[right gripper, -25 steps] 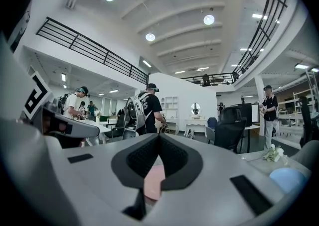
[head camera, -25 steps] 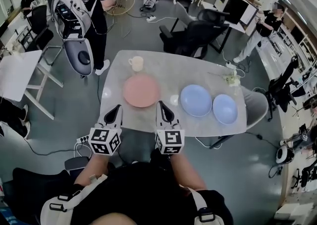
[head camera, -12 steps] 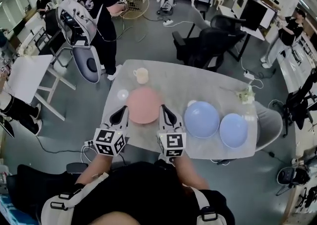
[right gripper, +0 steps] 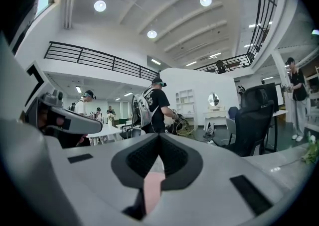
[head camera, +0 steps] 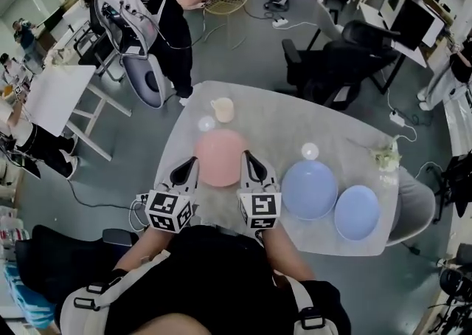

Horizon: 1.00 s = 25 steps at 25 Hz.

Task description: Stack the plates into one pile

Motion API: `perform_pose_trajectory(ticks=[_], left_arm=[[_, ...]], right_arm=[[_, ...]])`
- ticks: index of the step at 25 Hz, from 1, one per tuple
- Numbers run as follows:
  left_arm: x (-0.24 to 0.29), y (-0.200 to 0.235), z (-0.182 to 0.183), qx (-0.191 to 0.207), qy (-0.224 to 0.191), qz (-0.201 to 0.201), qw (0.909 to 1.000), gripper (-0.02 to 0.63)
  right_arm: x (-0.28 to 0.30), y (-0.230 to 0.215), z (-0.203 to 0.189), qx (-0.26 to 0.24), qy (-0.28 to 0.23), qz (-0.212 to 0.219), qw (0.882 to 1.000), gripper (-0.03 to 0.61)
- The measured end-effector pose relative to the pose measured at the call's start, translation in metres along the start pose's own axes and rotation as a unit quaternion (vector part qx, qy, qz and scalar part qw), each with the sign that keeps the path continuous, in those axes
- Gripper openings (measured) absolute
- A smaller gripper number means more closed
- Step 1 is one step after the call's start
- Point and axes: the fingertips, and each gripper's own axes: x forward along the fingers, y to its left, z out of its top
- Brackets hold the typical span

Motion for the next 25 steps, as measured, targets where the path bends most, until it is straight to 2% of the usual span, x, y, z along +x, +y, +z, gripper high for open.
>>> perform_pose_trajectory(ticks=[4, 10, 11, 13, 20, 25], left_arm=[[0.022, 0.013, 0.009, 0.007, -0.011, -0.019, 0.9997, 0.003], [0.023, 0.030, 0.009, -0.007, -0.016, -0.034, 0.9992, 0.003], [0.023, 0.033, 0.007, -0.008, -0.014, -0.036, 0.9992, 0.003], [0.023, 0.038, 0.006, -0.008, -0.012, -0.039, 0.9992, 0.003], [0.024, 0.055, -0.002, -0.008, -0.004, -0.036, 0.9993, 0.003], [0.023, 0.061, -0.015, -0.014, 0.009, -0.035, 0.9992, 0.003]], right_arm=[[0.013, -0.011, 0.002, -0.006, 0.001, -0.029, 1.000, 0.009], [0.026, -0.019, -0.006, 0.001, 0.008, -0.063, 0.998, 0.011], [0.029, -0.020, -0.007, 0.003, 0.010, -0.068, 0.998, 0.022], [0.038, -0.025, -0.016, 0.010, 0.029, -0.077, 0.997, 0.114], [0.068, -0.038, -0.105, 0.024, 0.144, -0.089, 0.985, 0.127], [0.071, -0.042, -0.195, 0.054, 0.253, -0.089, 0.962, 0.127]])
